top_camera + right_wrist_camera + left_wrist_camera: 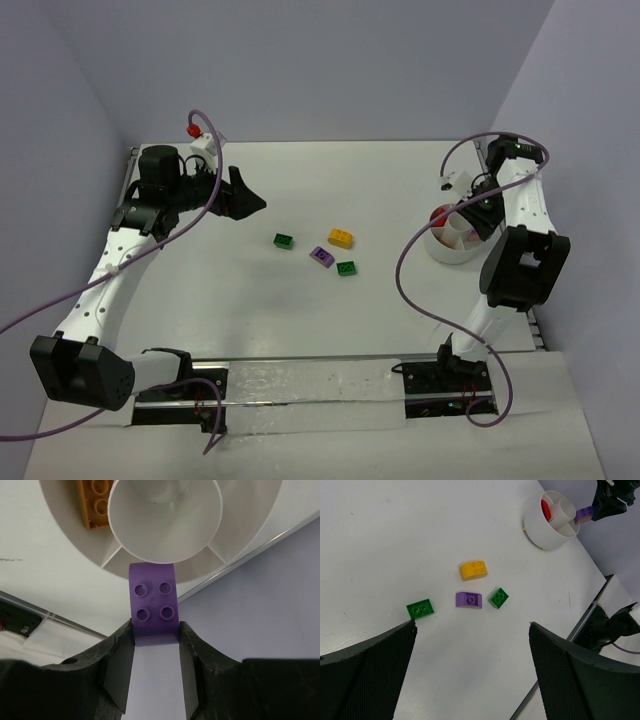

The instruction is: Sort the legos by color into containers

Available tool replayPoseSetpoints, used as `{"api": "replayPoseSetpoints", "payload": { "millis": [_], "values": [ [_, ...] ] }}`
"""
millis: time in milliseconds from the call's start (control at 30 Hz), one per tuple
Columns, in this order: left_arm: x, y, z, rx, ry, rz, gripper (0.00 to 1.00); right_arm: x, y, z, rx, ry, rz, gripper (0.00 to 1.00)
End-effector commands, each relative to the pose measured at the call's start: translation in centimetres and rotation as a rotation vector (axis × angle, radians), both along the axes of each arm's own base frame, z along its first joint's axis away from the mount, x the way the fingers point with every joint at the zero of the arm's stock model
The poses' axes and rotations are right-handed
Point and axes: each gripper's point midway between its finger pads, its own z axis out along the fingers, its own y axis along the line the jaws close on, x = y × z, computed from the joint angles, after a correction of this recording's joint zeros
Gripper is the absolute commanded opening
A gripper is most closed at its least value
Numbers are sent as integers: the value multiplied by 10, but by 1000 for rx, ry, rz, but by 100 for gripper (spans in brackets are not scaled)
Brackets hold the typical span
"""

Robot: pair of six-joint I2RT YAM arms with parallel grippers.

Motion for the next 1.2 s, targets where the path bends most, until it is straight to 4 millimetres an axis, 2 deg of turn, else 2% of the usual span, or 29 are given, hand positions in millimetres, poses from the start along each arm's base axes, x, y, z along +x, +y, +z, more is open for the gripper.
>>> {"api": "replayPoseSetpoints", "payload": {
  "millis": [0, 133, 267, 300, 367, 533, 600, 700, 733, 800, 867, 933, 1000, 1067, 1167],
  "values": [
    [-2, -3, 8, -4, -33, -16, 99, -13, 4, 5, 8, 76, -9, 18],
    [-2, -2, 8, 1, -35, -10, 99, -13, 1, 2, -6, 93, -18, 33],
    [-1, -1, 8, 1, -35, -7, 99, -10, 0, 1, -5, 91, -31, 41],
    [-2, -1, 8, 1, -35, -7, 99, -8, 0, 3, -7, 83, -32, 47],
    [-1, 0, 9, 5, -36, -1, 99, -6, 0, 7, -5, 65, -36, 51],
    [-2, 1, 9, 7, -36, 11, 99, 1, 5, 32, -23, -24, -25, 66],
    [-2, 1, 10, 6, -38, 12, 99, 4, 11, 39, -6, -59, -21, 68],
    [-3, 3, 13, 7, -49, 22, 99, 22, 33, 73, 103, -218, -17, 68],
    [-2, 3, 12, 8, -47, 29, 99, 24, 35, 83, 100, -252, -22, 68],
    [-1, 7, 13, 10, -61, 52, 99, 27, 74, 107, 240, -349, 14, 69],
    [-2, 8, 16, 4, -73, 64, 99, 27, 109, 120, 312, -389, 53, 69],
    [-3, 11, 18, -9, -91, 97, 99, 24, 167, 130, 413, -422, 85, 68],
    [-4, 14, 23, -20, -107, 117, 99, 21, 217, 126, 486, -409, 93, 68],
    [-3, 17, 26, -31, -107, 142, 99, 12, 272, 112, 513, -373, 128, 68],
    [-3, 21, 29, -50, -94, 156, 99, 3, 327, 81, 511, -299, 163, 67]
  ]
}}
